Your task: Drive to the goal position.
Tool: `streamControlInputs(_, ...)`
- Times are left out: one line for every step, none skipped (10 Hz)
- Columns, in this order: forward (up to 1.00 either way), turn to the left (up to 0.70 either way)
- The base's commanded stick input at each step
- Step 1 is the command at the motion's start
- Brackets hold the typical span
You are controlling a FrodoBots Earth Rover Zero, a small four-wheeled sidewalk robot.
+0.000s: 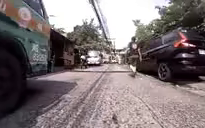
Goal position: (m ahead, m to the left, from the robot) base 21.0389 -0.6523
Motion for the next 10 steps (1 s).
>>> streamControlInputs(0.70, 0.00)
streamControlInputs(0.70, 0.00)
streamControlInputs(0.70, 0.00)
streamControlInputs(0.70, 0.12)
streamControlInputs(0.70, 0.18)
streamControlInputs(0.70, 0.00)
streamControlInputs(0.70, 0.00)
streamControlInputs(0.70, 0.00)
streamControlInputs(0.70, 0.00)
streamControlInputs(0.70, 0.00)
